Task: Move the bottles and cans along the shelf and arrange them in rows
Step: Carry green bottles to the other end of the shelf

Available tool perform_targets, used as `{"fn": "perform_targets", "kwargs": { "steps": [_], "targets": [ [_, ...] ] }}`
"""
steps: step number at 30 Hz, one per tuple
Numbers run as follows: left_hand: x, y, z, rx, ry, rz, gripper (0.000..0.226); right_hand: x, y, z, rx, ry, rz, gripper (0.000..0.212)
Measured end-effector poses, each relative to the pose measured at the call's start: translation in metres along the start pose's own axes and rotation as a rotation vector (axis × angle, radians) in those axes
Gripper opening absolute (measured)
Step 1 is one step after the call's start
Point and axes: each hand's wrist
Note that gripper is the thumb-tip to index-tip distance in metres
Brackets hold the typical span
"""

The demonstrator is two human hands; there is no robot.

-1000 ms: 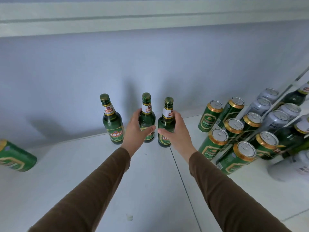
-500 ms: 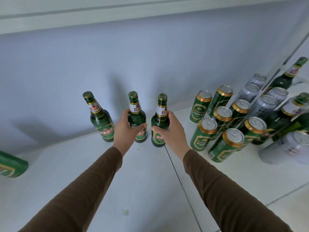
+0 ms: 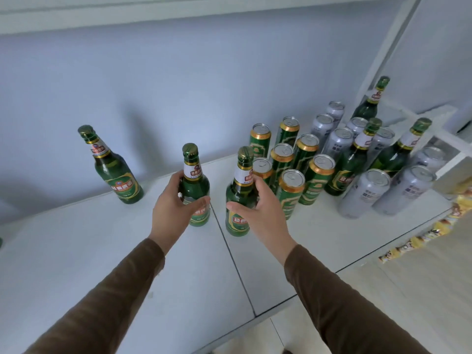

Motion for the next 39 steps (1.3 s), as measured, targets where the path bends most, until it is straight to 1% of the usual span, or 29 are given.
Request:
{"fn": "perform_targets", "kwargs": {
  "steps": [2,6,9,13,16,23,28,32,39],
  "targets": [
    [-0.013,-0.016,0.017,-0.008,-0.004,-0.003,0.066,-0.008,-0.012,-0.025,0.016,-0.001,-0.006,0.066],
    [-0.046,-0.052,0.058,-0.044,-0.008,-0.022,0.065,-0.024,-0.033,-0.082,0.074,-0.039,-0.043,0.060],
    [-0.068,-0.077,0.084,-0.064,-0.006,-0.038,0.066,-0.035,-0.043,-0.118,0.111,-0.059,-0.065,0.060],
    [-0.095,-0.101,0.119,-0.065,-0.022,-0.059,0.068,-0.050,-0.049,-0.160,0.123,-0.075,-0.072,0.065],
    [-0.110,-0.110,0.138,-0.063,-0.035,-0.067,0.068,-0.056,-0.050,-0.185,0.114,-0.079,-0.062,0.062],
    [-0.134,-0.114,0.185,-0.035,-0.095,-0.020,0.064,-0.070,-0.058,-0.227,0.072,-0.139,-0.039,0.054],
    [-0.155,-0.111,0.220,-0.030,-0.096,-0.028,0.066,-0.089,-0.061,-0.260,0.063,-0.149,0.006,0.058],
    [-0.167,-0.104,0.248,-0.039,-0.073,-0.064,0.068,-0.106,-0.056,-0.287,0.108,-0.144,0.018,0.059],
    [-0.180,-0.092,0.286,-0.138,-0.044,-0.140,0.061,-0.138,-0.035,-0.317,0.206,-0.118,-0.041,0.062]
  ]
}}
Point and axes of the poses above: each hand's wrist, its own y-axis towards the middle knuckle, its own z-axis out of the palm, x = y × z, and after that the axes turned 4 degrees about x, right-handed
